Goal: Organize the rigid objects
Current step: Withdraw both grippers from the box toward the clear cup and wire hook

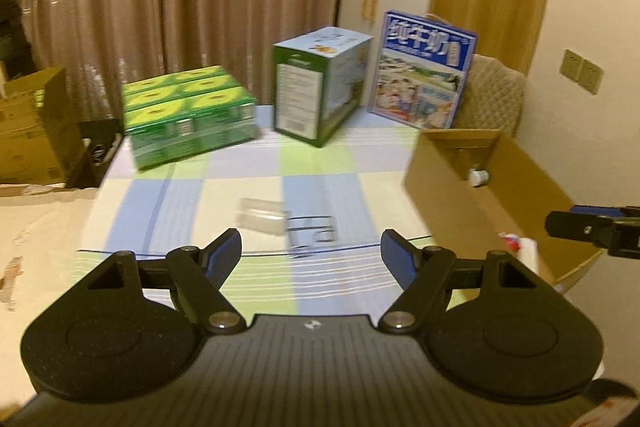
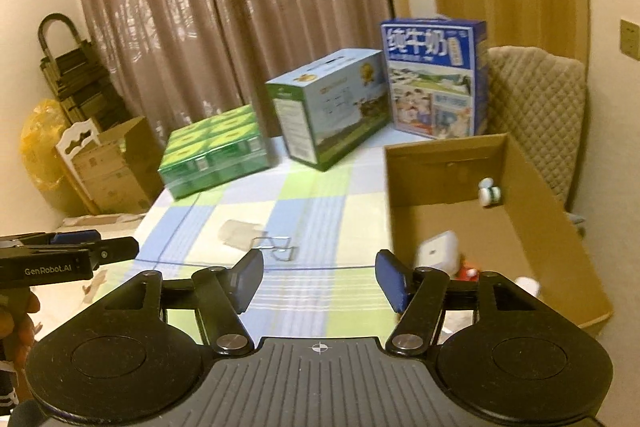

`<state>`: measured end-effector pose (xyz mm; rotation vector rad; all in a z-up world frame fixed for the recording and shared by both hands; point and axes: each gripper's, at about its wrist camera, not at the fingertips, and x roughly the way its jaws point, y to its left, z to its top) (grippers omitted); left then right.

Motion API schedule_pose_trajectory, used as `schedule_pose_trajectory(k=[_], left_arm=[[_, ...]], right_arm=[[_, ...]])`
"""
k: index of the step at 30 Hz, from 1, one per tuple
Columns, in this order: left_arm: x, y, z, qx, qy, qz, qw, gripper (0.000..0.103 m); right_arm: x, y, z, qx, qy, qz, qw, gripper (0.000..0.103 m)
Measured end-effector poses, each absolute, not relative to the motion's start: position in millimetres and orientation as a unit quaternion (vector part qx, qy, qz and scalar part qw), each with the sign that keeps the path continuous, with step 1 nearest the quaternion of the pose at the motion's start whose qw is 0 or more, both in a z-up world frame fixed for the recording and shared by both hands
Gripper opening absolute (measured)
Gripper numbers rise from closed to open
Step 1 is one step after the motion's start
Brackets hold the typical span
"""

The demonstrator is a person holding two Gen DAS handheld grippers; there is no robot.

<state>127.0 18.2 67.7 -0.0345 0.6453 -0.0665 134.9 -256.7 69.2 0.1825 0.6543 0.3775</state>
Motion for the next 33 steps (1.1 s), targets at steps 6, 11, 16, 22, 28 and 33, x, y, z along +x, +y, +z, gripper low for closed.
schedule_pose_trajectory(k=[6, 11, 16, 22, 28, 33], left_arm=[[127, 53, 51, -0.015, 0.329, 0.001, 0.944, 0.073], [135, 72, 31, -0.027, 0.340, 0.016, 0.940, 0.073], [147, 78, 13, -0.027, 0.350, 0.018, 0.936, 0.073], [163, 80, -8, -0.016, 0.363, 0.017, 0.932, 0.073], [178, 85, -27, -0.016, 0.373, 0.018, 0.928, 0.073], [190, 87, -44, -0.011, 0.378, 0.017, 0.926, 0.073]], right_arm=[[144, -227, 48, 0.082, 0.334, 0.200, 0.917, 0.061], [155, -204, 29, 0.078, 0.348, 0.209, 0.911, 0.062], [166, -189, 11, 0.080, 0.354, 0.213, 0.907, 0.062], [180, -173, -12, 0.081, 0.370, 0.216, 0.900, 0.062], [196, -164, -33, 0.079, 0.382, 0.212, 0.896, 0.062], [205, -157, -47, 0.084, 0.385, 0.212, 0.894, 0.062]])
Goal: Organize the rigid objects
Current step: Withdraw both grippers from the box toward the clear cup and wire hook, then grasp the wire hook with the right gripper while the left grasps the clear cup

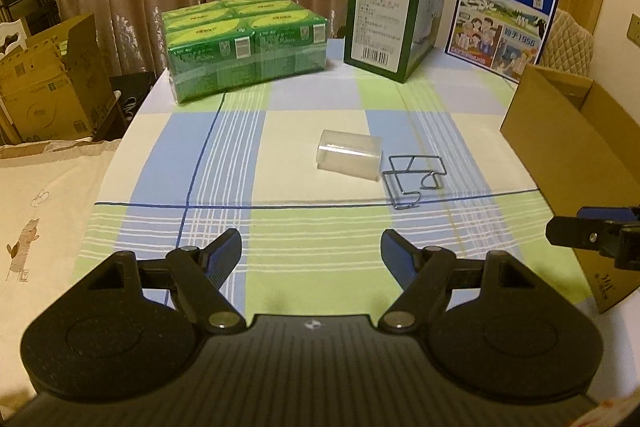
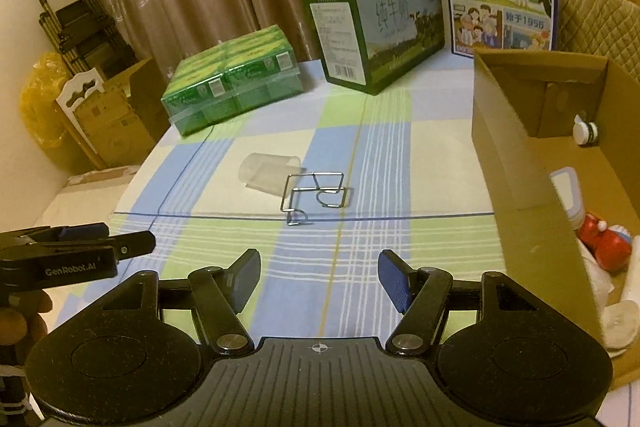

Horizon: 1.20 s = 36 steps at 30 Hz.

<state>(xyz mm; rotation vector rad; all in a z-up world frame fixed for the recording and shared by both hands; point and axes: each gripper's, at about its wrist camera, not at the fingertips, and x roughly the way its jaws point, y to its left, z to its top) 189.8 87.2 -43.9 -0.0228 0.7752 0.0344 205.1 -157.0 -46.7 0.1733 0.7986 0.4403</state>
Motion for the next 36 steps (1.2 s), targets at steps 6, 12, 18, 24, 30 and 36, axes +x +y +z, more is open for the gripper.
schedule_pose_trajectory(k=[6, 12, 18, 24, 30, 36], left_arm=[[202, 93, -64, -0.003, 0.381, 0.018, 0.924, 0.073], [231, 108, -66, -0.002, 0.362, 0.030, 0.932, 0.078], [268, 126, -76, -0.026, 0.359, 0.035, 0.932, 0.083], [293, 132, -86, -0.018, 0.366, 0.042, 0.929, 0.088], [301, 138, -92, -0.017, 0.373, 0.049, 0.926, 0.089], [305, 136, -95, -0.017, 0.381, 0.039, 0.924, 0.089]], right_arm=[[213, -145, -68, 0.083, 0.382, 0.218, 0.894, 0.064], [237, -124, -82, 0.083, 0.372, 0.224, 0.897, 0.083], [276, -100, -104, 0.071, 0.366, 0.216, 0.903, 0.084], [315, -86, -125, 0.067, 0.368, 0.199, 0.906, 0.086], [337, -76, -140, 0.046, 0.377, 0.201, 0.903, 0.085], [346, -74, -146, 0.035, 0.382, 0.203, 0.901, 0.064]])
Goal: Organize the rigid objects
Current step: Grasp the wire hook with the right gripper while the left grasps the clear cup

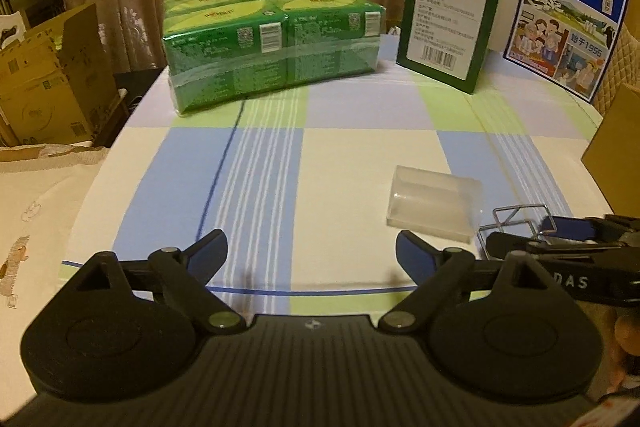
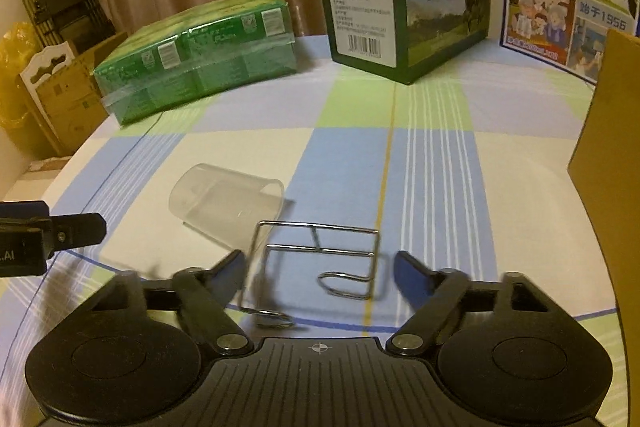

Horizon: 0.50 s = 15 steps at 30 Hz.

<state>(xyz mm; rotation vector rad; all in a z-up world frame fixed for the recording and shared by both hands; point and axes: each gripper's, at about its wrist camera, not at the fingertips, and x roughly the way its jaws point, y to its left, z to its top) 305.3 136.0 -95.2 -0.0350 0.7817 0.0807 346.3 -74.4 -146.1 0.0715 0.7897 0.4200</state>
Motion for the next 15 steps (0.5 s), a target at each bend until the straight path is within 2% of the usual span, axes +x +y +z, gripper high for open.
schedule_pose_trajectory(k=[15], left_arm=[[337, 93, -106, 0.014, 0.351, -0.076, 0.933, 0.092]], right_arm=[[350, -108, -121, 0.017, 0.367, 0.166, 0.915, 0.062]])
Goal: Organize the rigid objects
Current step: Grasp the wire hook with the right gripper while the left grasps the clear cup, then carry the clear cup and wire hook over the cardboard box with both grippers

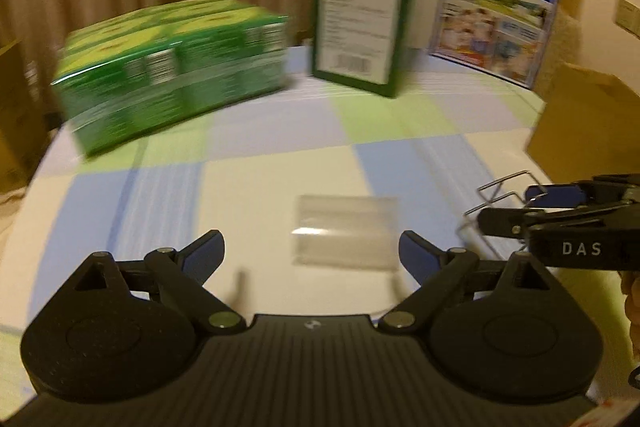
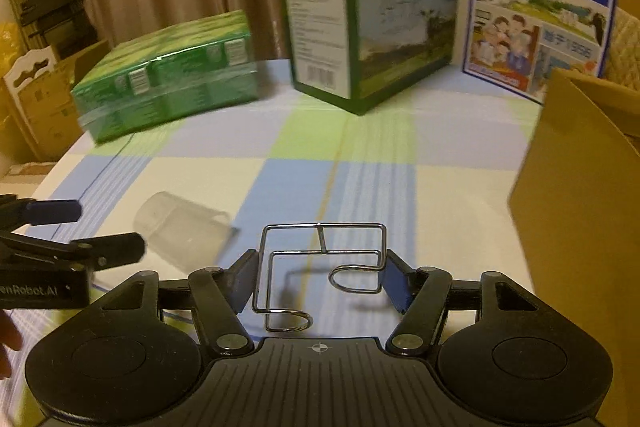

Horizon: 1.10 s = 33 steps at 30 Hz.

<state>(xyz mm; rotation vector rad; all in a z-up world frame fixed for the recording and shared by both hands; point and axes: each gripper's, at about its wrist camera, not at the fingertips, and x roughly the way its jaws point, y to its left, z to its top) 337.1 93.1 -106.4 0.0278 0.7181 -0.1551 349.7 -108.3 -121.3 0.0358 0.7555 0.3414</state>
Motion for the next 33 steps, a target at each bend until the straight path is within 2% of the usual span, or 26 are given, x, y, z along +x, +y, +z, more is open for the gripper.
schedule_pose_trajectory(k=[6, 8, 10, 11, 22, 33], left_arm=[[358, 74, -121, 0.021, 0.358, -0.103, 0.928, 0.090], [362, 74, -126, 0.018, 0.362, -0.107, 0.926, 0.083], [364, 73, -129, 0.022, 0.367, -0.105, 0.924, 0.069], [363, 74, -130, 0.022, 0.369, -0.104, 0.923, 0.068], [342, 77, -113, -0.021, 0.401, -0.072, 0.913, 0.068], [272, 40, -53, -0.043, 0.388, -0.050, 0.919, 0.068]], right_arm=[[354, -121, -125, 0.030, 0.382, 0.157, 0.910, 0.062], [354, -122, -126, 0.030, 0.383, 0.157, 0.910, 0.062], [354, -120, -126, 0.030, 0.384, 0.158, 0.909, 0.062], [354, -120, -126, 0.030, 0.385, 0.159, 0.909, 0.062], [340, -123, -112, 0.043, 0.381, 0.167, 0.908, 0.062], [275, -140, -63, 0.026, 0.355, 0.177, 0.918, 0.062]])
